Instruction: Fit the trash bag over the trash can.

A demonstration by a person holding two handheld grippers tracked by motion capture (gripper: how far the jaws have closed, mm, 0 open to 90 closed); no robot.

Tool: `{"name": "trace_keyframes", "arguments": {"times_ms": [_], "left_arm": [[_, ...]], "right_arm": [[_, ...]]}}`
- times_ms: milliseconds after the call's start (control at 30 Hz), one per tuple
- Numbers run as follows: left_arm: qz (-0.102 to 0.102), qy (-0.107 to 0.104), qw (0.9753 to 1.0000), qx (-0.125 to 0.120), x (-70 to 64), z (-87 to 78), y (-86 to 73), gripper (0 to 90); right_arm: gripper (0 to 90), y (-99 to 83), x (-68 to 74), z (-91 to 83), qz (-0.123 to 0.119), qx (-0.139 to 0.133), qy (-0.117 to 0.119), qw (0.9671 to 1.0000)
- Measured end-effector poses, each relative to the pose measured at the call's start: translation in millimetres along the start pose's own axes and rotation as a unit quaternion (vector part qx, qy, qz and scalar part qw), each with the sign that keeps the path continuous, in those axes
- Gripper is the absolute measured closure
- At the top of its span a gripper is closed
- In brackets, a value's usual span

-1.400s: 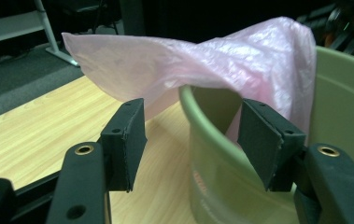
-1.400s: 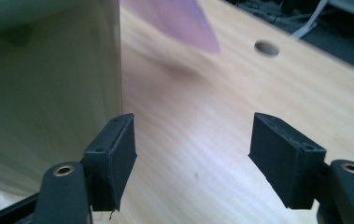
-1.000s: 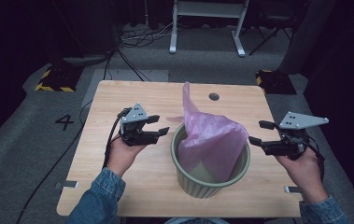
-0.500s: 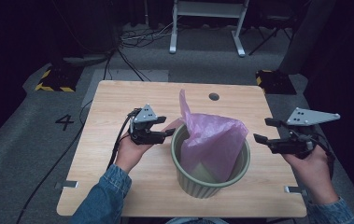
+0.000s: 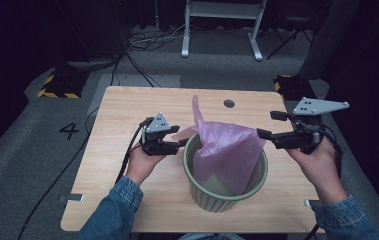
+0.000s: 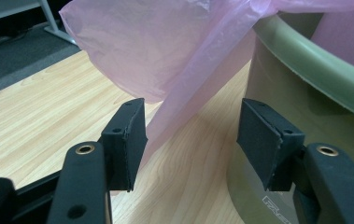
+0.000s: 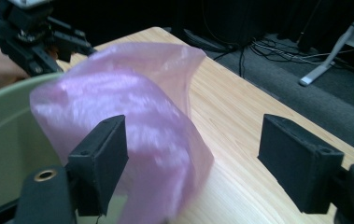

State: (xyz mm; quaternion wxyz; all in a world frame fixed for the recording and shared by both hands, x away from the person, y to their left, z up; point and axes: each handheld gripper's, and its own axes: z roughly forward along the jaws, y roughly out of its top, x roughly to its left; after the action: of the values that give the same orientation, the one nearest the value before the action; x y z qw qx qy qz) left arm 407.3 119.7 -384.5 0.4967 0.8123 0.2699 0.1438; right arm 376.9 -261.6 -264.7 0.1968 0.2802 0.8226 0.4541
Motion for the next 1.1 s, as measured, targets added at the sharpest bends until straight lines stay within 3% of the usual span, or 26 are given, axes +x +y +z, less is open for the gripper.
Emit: {"name": "trace_keyframes", "arguments": {"times_ms": [167,367,567,733,833,1000,1100], "left_arm": [[0.001,0.006,1.0000,0.002,0.5,2.9,-1.1,43.1],[0.001,0.008,1.0000,-0.003,-1.4,6.6,0.5,44.5],[-0.002,0.003,1.0000,-0.007,-5.0,14.3,5.0,44.6],[-0.013,0.009,0.9998,-0.013,-2.3,18.3,7.5,45.9],[-0.010,0.019,0.9997,-0.009,-1.4,20.4,10.1,45.9],[-0.009,0.025,0.9996,-0.006,0.3,23.9,13.3,46.6],[-0.023,0.007,0.9996,-0.014,2.7,25.8,13.0,49.3]], "right_arm": [[22.9,10.3,9.0,32.7,-0.019,0.029,-0.004,0.9994],[23.0,6.9,14.1,52.5,-0.028,0.053,0.000,0.9982],[23.1,-0.7,17.8,59.4,-0.039,0.075,-0.002,0.9964],[23.2,-9.9,19.5,60.8,-0.051,0.099,-0.004,0.9938],[23.2,-14.0,21.5,64.0,-0.063,0.118,-0.011,0.9910],[23.2,-16.6,20.5,67.3,-0.060,0.134,-0.010,0.9890],[23.2,-19.2,18.7,69.9,-0.049,0.152,-0.005,0.9872]]}}
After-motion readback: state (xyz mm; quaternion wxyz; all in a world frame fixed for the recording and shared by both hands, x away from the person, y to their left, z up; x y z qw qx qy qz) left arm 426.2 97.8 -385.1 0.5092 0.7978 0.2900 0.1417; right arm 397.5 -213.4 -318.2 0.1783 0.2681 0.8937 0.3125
